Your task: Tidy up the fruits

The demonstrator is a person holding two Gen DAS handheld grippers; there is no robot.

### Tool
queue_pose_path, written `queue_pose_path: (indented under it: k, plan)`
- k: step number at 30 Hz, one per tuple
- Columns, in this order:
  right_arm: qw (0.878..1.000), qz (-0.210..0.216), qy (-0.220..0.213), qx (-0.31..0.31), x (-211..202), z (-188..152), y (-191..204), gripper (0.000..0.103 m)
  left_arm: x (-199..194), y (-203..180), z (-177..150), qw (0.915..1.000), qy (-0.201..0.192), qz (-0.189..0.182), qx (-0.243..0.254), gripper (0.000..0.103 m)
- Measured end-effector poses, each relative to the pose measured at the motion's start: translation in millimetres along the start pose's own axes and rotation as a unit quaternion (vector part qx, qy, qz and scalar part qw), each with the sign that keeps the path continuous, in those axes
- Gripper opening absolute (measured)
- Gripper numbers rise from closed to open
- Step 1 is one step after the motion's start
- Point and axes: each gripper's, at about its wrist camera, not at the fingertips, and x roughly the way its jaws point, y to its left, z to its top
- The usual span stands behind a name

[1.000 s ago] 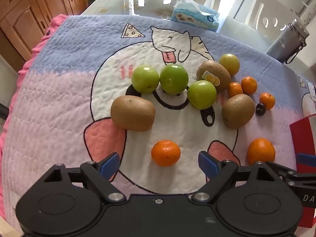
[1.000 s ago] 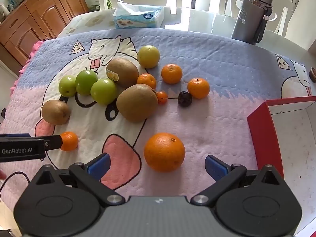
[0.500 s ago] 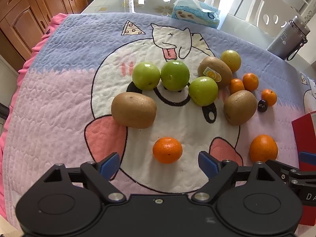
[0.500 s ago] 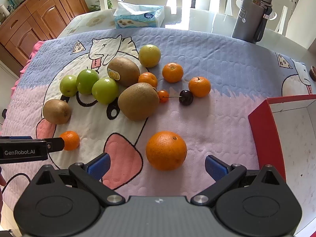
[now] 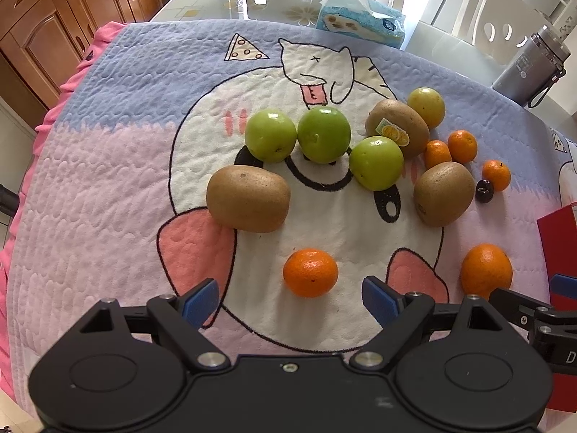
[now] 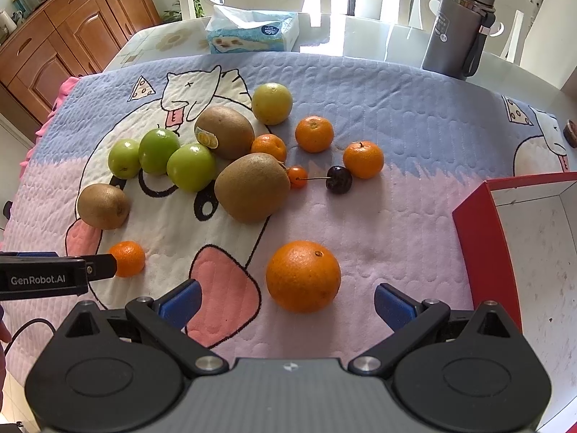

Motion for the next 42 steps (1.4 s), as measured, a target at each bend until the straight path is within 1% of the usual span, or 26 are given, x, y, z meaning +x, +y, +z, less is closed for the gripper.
queue_pose_path:
  k: [29, 42]
  plan:
    - [1.0, 0.003, 0.002, -0.001, 0.3, -3.5, 0.7, 0.103, 1.7, 0.1, -2.2, 1.0, 0.001, 0.0, -0.002, 0.103]
    - [1.0, 0.007, 0.002, -0.006, 0.3, -3.8, 4.4, 0.103, 0.8, 6.5, -3.3, 1.0, 0.002, 0.0, -0.003, 0.103]
